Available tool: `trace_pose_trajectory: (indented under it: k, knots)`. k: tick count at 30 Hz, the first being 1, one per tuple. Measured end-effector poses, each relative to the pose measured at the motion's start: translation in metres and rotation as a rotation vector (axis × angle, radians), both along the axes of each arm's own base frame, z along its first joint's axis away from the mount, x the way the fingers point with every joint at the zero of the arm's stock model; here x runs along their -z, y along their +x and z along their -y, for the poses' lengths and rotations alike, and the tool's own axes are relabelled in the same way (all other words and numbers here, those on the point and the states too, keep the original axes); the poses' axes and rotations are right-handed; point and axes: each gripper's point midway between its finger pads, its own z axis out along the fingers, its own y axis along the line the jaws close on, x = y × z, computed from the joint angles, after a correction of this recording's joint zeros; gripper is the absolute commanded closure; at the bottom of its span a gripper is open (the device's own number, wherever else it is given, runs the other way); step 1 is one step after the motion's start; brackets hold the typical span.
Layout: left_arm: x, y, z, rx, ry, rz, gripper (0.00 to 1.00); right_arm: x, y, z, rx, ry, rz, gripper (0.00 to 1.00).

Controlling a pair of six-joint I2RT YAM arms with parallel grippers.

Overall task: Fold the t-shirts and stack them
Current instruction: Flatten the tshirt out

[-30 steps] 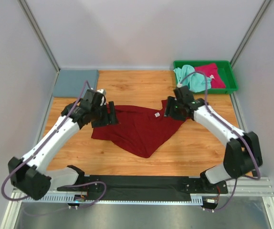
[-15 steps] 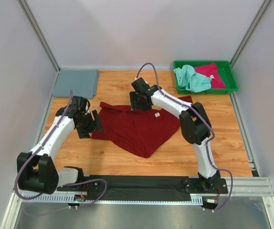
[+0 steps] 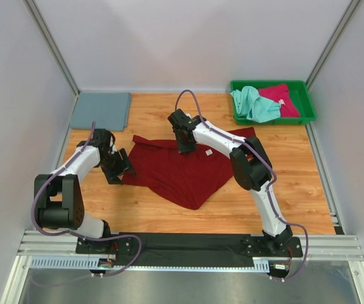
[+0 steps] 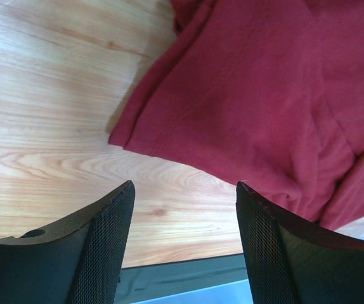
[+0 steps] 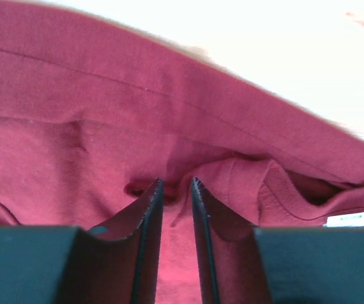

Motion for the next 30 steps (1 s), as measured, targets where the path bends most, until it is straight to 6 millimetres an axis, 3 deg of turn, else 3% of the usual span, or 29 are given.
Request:
trace_pose_trajectory:
  k: [2,4,5,8,9,13,16,18,23,25,26,29,30]
  knots:
    - [-0.003,0.001,0.001,0.003,-0.008,0.014,0.28,0.0,0.001,0.001,-0.002,-0.002,0.002,0.56]
    - [-0.01,0.003,0.001,0.002,-0.008,0.044,0.28,0.0,0.002,0.002,-0.004,-0.001,0.003,0.56]
    - [-0.014,0.004,0.001,0.002,-0.008,0.059,0.28,0.0,0.002,0.001,-0.007,0.006,-0.002,0.58]
    - [-0.024,0.002,0.002,0.002,-0.01,0.109,0.29,0.0,0.0,-0.001,-0.011,0.02,-0.013,0.8]
    - [-0.028,0.0,0.002,0.003,-0.012,0.123,0.29,0.0,0.0,-0.001,-0.008,0.022,-0.014,0.97]
    - [-0.033,-0.01,0.001,0.003,-0.011,0.144,0.29,0.003,-0.003,0.004,0.006,0.005,-0.018,1.0]
    - [-0.036,-0.018,0.0,0.001,-0.002,0.152,0.29,-0.005,-0.016,0.027,0.026,-0.051,-0.013,1.0]
    - [-0.041,-0.021,-0.001,-0.001,0.001,0.175,0.3,-0.024,-0.043,0.056,0.055,-0.08,-0.012,1.0]
    - [-0.057,-0.024,-0.002,-0.006,0.005,0.24,0.29,-0.1,-0.163,0.153,0.203,0.049,0.06,1.0]
    - [-0.06,-0.026,-0.002,-0.007,0.006,0.249,0.26,-0.112,-0.204,0.183,0.269,0.152,0.102,0.98]
    - [-0.062,-0.027,-0.002,-0.008,0.006,0.255,0.2,-0.113,-0.219,0.192,0.288,0.201,0.118,0.82]
    - [-0.067,-0.028,-0.001,-0.011,0.002,0.273,0.09,-0.099,-0.237,0.203,0.325,0.241,0.111,0.53]
    - [-0.067,-0.028,-0.001,-0.011,-0.002,0.276,0.08,-0.092,-0.235,0.2,0.326,0.216,0.083,0.51]
